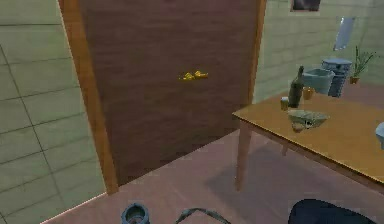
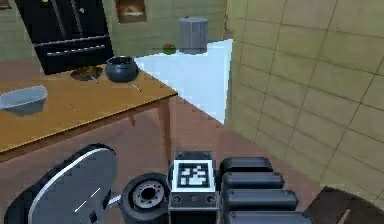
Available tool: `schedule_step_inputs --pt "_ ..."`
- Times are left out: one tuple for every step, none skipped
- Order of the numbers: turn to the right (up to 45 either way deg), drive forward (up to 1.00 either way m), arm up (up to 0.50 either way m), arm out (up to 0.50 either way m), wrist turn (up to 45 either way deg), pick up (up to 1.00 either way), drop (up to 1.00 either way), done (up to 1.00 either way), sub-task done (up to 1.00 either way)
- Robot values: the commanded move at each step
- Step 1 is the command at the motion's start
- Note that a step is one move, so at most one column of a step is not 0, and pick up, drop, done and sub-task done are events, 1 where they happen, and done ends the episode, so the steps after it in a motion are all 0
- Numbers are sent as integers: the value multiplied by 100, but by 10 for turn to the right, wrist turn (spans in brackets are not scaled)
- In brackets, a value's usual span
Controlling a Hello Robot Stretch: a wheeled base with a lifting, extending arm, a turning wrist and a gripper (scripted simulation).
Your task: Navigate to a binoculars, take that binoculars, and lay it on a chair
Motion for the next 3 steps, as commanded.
schedule_step_inputs --pt "360 0 0 0 0 0 0 0 0" --pt "0 30 0 0 0 0 0 0 0" --pt "-450 0 0 0 0 0 0 0 0"
